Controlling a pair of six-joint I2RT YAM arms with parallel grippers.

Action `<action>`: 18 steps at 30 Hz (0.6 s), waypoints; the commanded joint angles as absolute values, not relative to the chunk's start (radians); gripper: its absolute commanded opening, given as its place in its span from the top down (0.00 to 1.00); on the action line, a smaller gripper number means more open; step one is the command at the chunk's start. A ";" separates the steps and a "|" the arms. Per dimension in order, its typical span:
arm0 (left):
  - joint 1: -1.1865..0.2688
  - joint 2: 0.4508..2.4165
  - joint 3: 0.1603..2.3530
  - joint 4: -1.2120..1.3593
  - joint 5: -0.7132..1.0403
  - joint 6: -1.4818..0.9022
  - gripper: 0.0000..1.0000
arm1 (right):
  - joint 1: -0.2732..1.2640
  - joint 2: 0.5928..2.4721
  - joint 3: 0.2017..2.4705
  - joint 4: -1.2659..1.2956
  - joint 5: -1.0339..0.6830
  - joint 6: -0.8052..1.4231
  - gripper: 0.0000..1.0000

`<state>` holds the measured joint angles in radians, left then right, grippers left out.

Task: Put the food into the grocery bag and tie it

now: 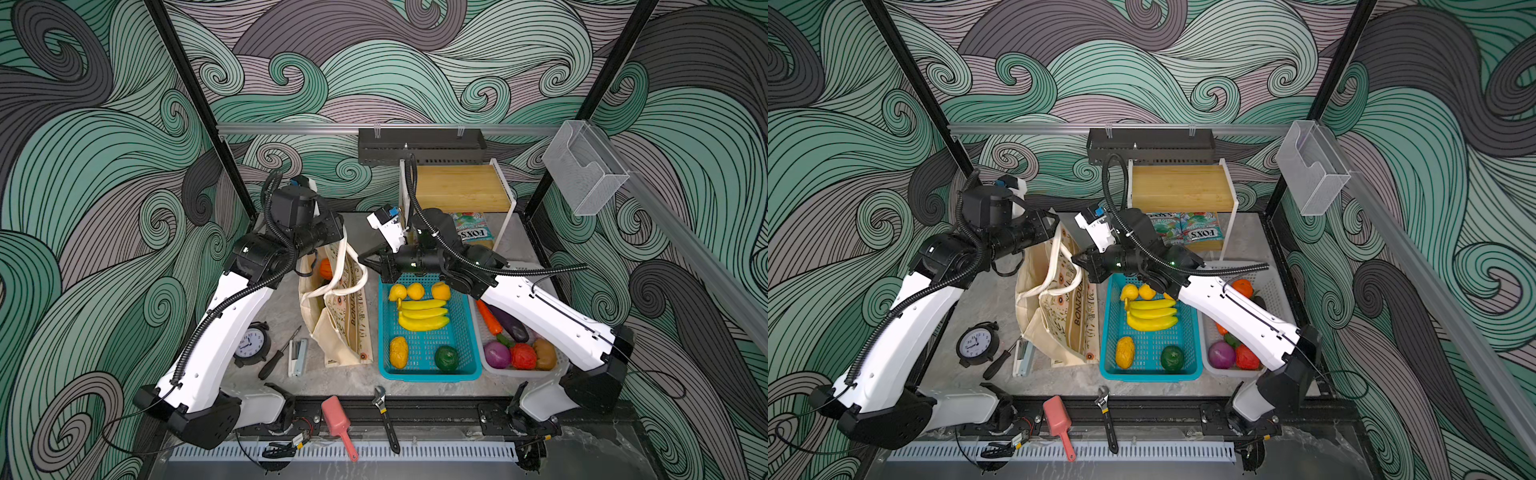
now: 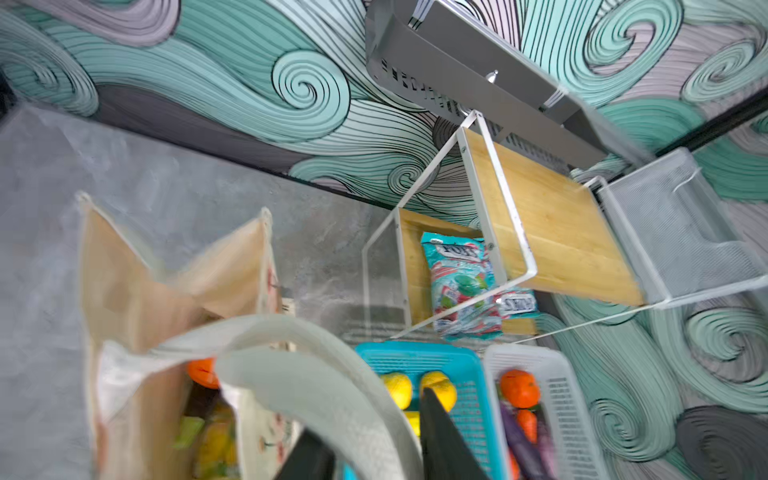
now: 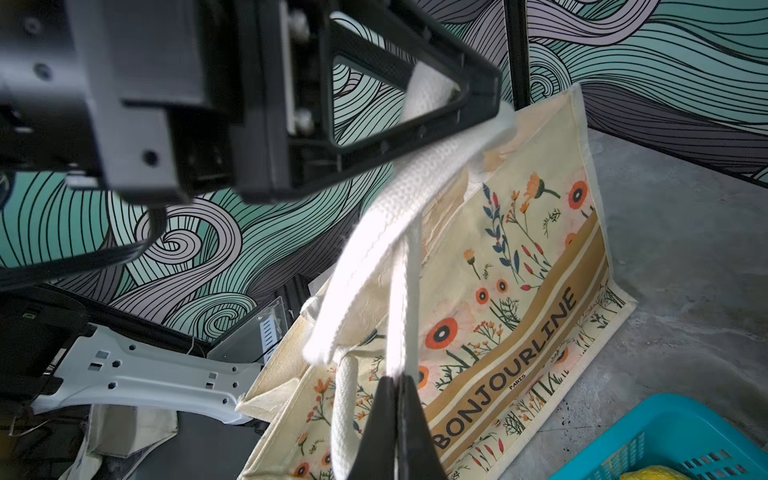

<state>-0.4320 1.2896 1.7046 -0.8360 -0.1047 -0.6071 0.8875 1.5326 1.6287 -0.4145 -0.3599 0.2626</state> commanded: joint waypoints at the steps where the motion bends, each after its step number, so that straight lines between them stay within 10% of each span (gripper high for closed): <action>1: -0.407 1.260 1.700 -0.810 -0.134 -0.602 0.39 | 0.899 1.506 1.617 -0.406 -0.401 0.259 1.00; 8: -0.370 1.253 1.650 -0.732 -0.084 -0.688 0.25 | 0.898 1.501 1.602 -0.389 -0.406 0.269 1.00; 18: -0.335 1.265 1.596 -0.680 0.034 -0.761 0.77 | 0.899 1.506 1.594 -0.377 -0.410 0.278 1.00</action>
